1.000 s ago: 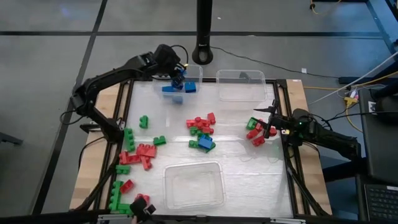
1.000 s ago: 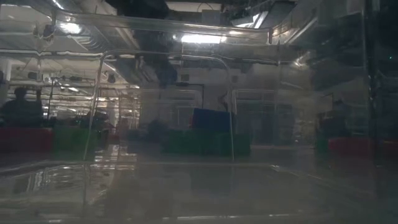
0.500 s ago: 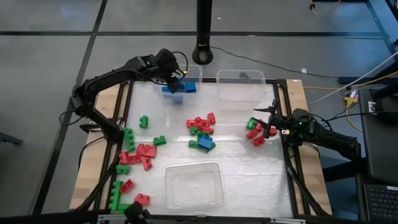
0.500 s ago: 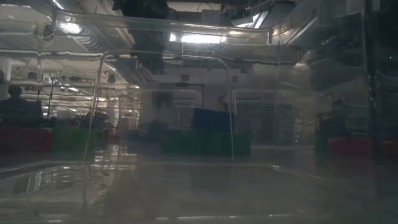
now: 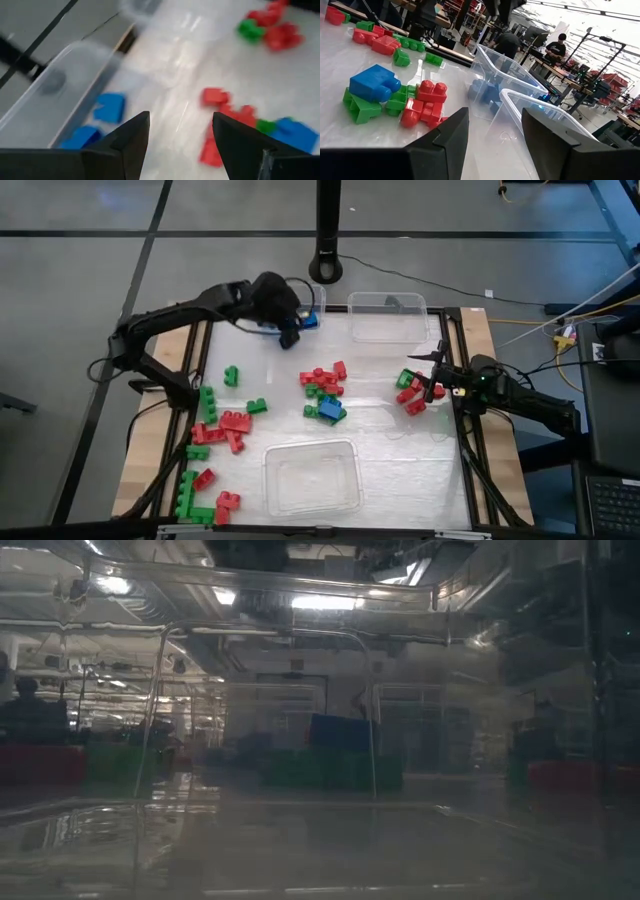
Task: Sort blocks
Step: Put the blue game piece into the top left transparent bin
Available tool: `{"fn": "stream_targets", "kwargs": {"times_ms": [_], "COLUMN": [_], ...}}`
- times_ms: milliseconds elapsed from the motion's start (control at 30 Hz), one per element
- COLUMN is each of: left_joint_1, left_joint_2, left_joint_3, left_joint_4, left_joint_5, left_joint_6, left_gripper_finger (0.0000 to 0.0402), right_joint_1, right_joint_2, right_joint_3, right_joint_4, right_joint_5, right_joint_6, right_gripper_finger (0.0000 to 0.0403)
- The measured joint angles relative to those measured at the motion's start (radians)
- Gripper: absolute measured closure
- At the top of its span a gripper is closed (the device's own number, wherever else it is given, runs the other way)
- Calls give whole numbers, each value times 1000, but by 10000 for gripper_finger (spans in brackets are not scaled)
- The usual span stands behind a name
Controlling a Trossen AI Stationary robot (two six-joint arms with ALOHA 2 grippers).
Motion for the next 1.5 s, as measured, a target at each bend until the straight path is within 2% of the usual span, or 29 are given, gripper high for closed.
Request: {"fn": "stream_targets", "kwargs": {"times_ms": [167,800,1033,1233,1500], "left_joint_1": [-89,-107,-200,-319,-440], "left_joint_2": [0,0,15,80,262], "left_joint_3": [0,0,-22,-73,-79], "left_joint_4": [52,75,143,178,219], "left_joint_5": [-43,-59,-58,-57,-57], "left_joint_6": [18,-26,-50,-87,6], "left_gripper_finger": [196,196,196,196,196], "right_joint_1": [0,0,0,0,1], "right_joint_2": [0,0,0,0,0], "right_joint_3": [0,0,0,0,0], "right_joint_4": [0,1,1,2,1], "right_joint_5": [0,0,0,-1,-1], "right_joint_6": [0,0,0,0,0], "right_gripper_finger": [217,217,217,216,217]}}
